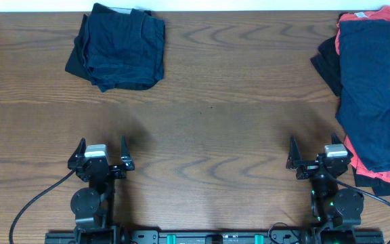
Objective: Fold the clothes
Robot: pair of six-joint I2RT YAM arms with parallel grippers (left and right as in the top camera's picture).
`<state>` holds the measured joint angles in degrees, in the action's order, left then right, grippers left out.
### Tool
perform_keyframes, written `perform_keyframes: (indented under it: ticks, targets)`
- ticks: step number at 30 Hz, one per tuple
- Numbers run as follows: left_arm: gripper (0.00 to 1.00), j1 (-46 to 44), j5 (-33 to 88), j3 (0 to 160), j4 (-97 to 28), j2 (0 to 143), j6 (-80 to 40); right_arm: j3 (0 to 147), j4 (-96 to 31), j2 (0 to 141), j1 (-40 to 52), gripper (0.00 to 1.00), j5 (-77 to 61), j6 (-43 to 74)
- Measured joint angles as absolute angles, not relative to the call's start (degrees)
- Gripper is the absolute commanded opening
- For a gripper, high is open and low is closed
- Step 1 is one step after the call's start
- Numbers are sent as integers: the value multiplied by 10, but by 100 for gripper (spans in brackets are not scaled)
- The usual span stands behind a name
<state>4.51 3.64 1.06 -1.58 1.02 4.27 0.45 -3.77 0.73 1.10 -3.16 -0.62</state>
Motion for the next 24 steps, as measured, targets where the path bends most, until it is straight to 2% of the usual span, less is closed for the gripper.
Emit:
perform_keyframes:
  ticks: [24]
  targets:
    - [98, 45, 37, 11, -11, 10, 43, 4, -36, 7, 11, 99, -31, -6]
